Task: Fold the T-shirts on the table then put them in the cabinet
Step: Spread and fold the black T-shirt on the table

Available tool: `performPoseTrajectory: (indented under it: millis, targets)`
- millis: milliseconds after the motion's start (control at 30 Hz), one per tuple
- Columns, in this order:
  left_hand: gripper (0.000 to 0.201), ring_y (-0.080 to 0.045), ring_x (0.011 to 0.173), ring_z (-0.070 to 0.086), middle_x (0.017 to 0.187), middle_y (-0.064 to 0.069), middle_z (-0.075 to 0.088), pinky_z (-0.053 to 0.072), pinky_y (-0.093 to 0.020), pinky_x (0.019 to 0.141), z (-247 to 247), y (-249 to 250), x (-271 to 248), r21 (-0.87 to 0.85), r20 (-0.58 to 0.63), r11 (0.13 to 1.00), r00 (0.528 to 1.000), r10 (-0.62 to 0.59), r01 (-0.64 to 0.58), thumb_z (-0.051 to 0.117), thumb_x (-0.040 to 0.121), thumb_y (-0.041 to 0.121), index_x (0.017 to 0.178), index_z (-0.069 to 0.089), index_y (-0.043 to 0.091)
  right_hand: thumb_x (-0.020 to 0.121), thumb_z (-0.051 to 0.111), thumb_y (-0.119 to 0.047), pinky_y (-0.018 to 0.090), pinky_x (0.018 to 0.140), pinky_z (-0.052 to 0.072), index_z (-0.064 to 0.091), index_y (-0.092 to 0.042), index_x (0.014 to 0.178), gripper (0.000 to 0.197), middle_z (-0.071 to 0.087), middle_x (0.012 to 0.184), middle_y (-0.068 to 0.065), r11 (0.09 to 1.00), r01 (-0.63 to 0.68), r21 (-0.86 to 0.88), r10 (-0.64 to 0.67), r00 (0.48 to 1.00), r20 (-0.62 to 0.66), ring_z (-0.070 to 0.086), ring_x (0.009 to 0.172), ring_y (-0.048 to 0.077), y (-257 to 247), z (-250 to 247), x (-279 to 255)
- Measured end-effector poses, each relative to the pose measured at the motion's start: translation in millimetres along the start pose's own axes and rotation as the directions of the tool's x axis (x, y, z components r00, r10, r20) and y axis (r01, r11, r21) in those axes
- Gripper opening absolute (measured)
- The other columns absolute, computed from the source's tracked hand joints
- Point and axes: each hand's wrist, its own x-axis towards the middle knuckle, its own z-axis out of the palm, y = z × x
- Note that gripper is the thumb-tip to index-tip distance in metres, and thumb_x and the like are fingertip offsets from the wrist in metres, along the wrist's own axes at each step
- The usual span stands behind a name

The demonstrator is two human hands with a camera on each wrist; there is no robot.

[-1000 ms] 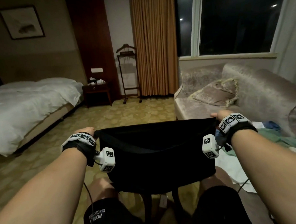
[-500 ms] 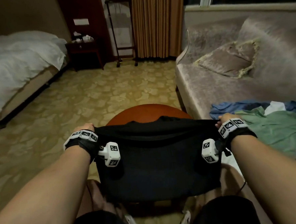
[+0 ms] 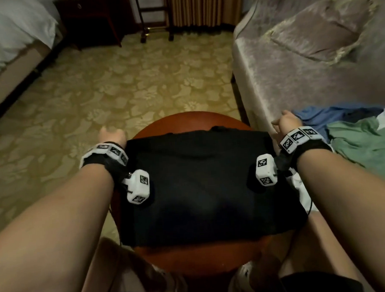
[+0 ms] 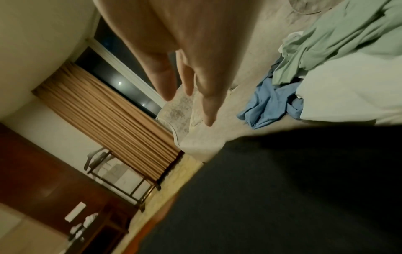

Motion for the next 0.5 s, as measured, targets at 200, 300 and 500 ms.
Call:
performPoseTrajectory:
  millis: [200, 300, 500]
  targets:
    - [0.059, -0.034, 0.124, 0.049, 0.138, -0.013, 0.049, 0.042, -0.041, 0.105, 35, -12, -30, 0.317, 0.154, 0.925, 0.974, 0.169, -0.21, 0.056, 0.081, 0.018, 0.139, 0.044, 0.021, 0.09, 0.046, 0.001, 0.026, 0.081, 0.05, 0.068, -0.007, 0.11, 0.03, 0.062, 0.111, 0.009, 0.836, 0.23, -0.498, -0.151, 0.969, 0.193, 0.06, 0.096, 0.021, 30, 21, -12]
    - [0.05, -0.035, 0.125, 0.045, 0.138, -0.011, 0.047, 0.041, -0.044, 0.105, 40, -13, -52, 0.531, 0.287, 0.811, 0.953, 0.101, -0.246, 0.056, 0.083, 0.026, 0.133, 0.052, 0.026, 0.091, 0.046, -0.005, 0.028, 0.084, 0.048, 0.071, -0.011, 0.104, 0.028, 0.064, 0.118, 0.01, 0.625, 0.337, -0.704, -0.16, 0.938, 0.308, 0.06, 0.103, 0.026, 38, 30, -29]
    - [0.102, -0.041, 0.144, 0.004, 0.16, -0.009, -0.006, 0.013, -0.055, 0.116, 55, -39, -86, 0.72, 0.383, 0.641, 0.923, -0.045, -0.267, 0.057, 0.075, 0.073, 0.152, 0.003, 0.032, 0.087, 0.058, -0.051, 0.043, 0.116, 0.021, 0.031, -0.023, 0.148, 0.072, 0.016, 0.158, 0.006, 0.065, 0.503, -0.862, 0.018, 0.863, 0.505, 0.018, 0.144, 0.033, 63, 46, -55]
